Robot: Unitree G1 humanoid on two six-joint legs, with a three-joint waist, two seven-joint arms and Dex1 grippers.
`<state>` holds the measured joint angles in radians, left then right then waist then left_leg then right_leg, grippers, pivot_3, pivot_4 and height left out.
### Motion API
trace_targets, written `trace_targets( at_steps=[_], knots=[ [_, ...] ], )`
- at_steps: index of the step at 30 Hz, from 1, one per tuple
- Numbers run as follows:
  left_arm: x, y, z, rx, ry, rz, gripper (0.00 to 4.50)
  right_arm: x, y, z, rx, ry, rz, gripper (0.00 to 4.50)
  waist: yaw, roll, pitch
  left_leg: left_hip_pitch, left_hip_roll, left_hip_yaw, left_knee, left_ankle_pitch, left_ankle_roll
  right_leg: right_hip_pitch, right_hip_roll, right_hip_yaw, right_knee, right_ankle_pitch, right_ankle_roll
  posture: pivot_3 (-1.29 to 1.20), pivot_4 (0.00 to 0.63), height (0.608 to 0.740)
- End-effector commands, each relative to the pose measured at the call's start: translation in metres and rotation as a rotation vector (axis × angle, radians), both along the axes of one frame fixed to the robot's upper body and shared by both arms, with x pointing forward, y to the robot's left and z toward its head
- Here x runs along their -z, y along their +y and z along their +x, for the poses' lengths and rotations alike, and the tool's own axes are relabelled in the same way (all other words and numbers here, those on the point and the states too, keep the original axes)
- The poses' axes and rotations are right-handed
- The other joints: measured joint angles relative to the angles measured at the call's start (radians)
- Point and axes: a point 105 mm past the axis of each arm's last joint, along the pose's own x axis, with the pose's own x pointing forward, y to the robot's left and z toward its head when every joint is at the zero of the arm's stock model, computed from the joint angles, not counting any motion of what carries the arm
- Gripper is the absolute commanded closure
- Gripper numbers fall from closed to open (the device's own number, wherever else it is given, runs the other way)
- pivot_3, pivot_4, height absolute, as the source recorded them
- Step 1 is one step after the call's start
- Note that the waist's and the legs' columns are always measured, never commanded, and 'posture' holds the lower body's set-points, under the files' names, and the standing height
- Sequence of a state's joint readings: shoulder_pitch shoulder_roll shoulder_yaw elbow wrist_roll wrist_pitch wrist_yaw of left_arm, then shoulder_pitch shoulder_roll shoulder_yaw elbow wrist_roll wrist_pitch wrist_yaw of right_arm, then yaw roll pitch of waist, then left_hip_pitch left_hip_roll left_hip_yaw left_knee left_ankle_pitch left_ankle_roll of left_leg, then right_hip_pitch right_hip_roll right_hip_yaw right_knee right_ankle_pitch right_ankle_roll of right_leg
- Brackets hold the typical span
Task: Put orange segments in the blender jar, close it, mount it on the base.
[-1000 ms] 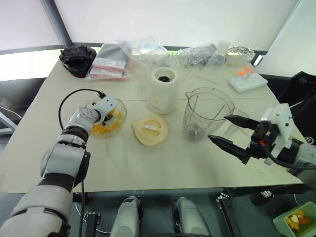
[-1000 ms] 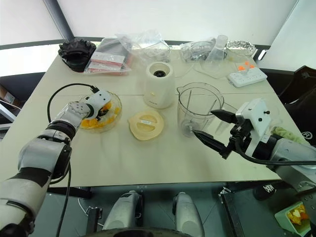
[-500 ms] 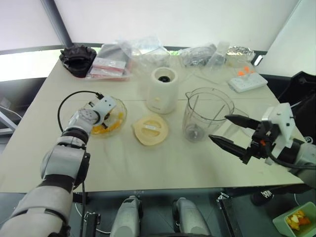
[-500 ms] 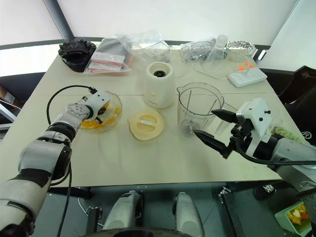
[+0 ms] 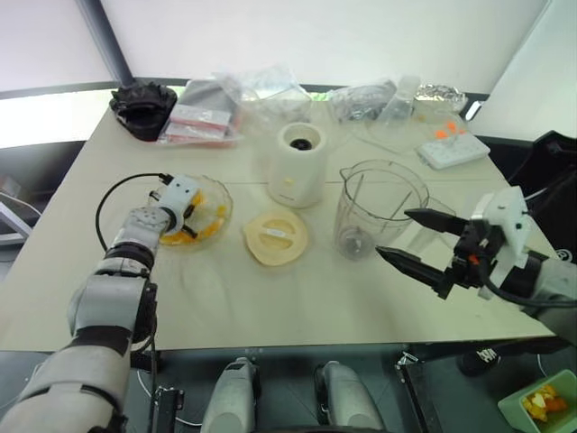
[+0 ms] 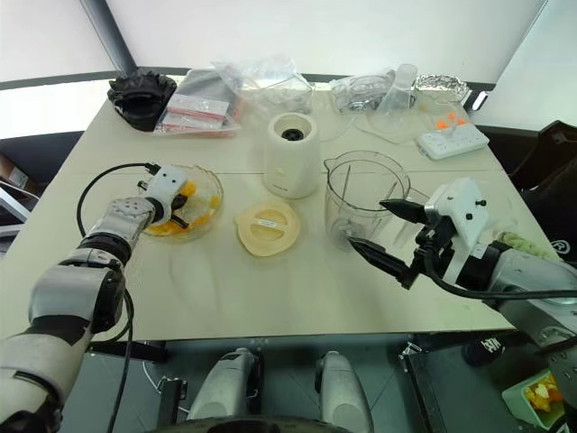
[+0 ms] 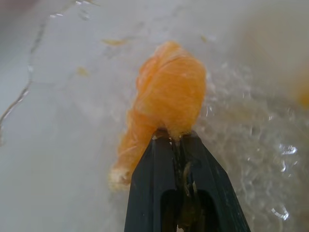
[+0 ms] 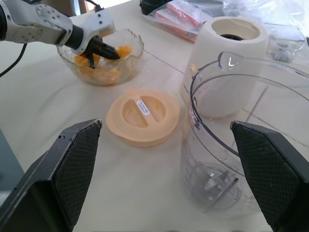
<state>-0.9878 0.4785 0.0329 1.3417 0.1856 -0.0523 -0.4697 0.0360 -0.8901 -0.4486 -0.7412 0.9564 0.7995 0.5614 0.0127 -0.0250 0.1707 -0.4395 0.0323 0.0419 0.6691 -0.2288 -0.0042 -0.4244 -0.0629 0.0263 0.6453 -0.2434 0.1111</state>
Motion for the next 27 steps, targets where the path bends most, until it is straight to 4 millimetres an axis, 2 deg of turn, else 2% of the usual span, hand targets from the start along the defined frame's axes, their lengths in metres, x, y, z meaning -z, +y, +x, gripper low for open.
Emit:
trace_targets(
  at_steps=[1, 8, 14, 24, 27],
  knots=[
    [-0.033, 0.008, 0.007, -0.029, -0.120, -0.178, 4.42, -0.008, 0.001, 0.000, -0.017, -0.041, -0.009, 0.00, 0.000, 0.000, 0.000, 0.000, 0.000, 0.000, 0.000, 0.000, 0.000, 0.000, 0.000, 0.000, 0.000, 0.000, 0.000, 0.00, 0.150, 0.740],
    [-0.064, 0.021, 0.004, -0.008, -0.216, -0.390, 4.42, -0.007, 0.003, 0.001, -0.035, -0.036, -0.012, 0.00, -0.001, -0.001, 0.000, 0.000, 0.000, 0.000, 0.000, 0.000, 0.000, 0.000, 0.000, 0.000, 0.000, 0.000, 0.000, 0.00, 0.150, 0.740],
    [-0.085, 0.020, -0.003, 0.095, -0.260, -0.523, 4.42, -0.007, 0.003, 0.004, -0.046, -0.035, -0.013, 0.00, 0.000, -0.001, 0.000, 0.000, 0.000, 0.000, 0.000, 0.000, 0.000, 0.000, 0.000, 0.000, 0.000, 0.000, 0.000, 0.00, 0.150, 0.740],
    [-0.110, -0.011, -0.023, 0.318, -0.282, -0.658, 4.42, -0.006, 0.004, 0.005, -0.046, -0.038, -0.012, 0.00, -0.002, -0.001, 0.000, -0.001, 0.000, 0.000, 0.000, 0.000, 0.000, 0.000, 0.000, 0.000, 0.000, 0.000, 0.000, 0.00, 0.150, 0.740],
    [-0.126, -0.027, -0.029, 0.383, -0.305, -0.675, 4.42, -0.005, 0.004, 0.004, -0.043, -0.039, -0.009, 0.00, 0.000, -0.001, 0.000, -0.001, 0.000, -0.001, 0.000, 0.000, 0.000, 0.000, 0.000, 0.000, 0.000, -0.001, -0.002, 0.00, 0.150, 0.740]
  ],
)
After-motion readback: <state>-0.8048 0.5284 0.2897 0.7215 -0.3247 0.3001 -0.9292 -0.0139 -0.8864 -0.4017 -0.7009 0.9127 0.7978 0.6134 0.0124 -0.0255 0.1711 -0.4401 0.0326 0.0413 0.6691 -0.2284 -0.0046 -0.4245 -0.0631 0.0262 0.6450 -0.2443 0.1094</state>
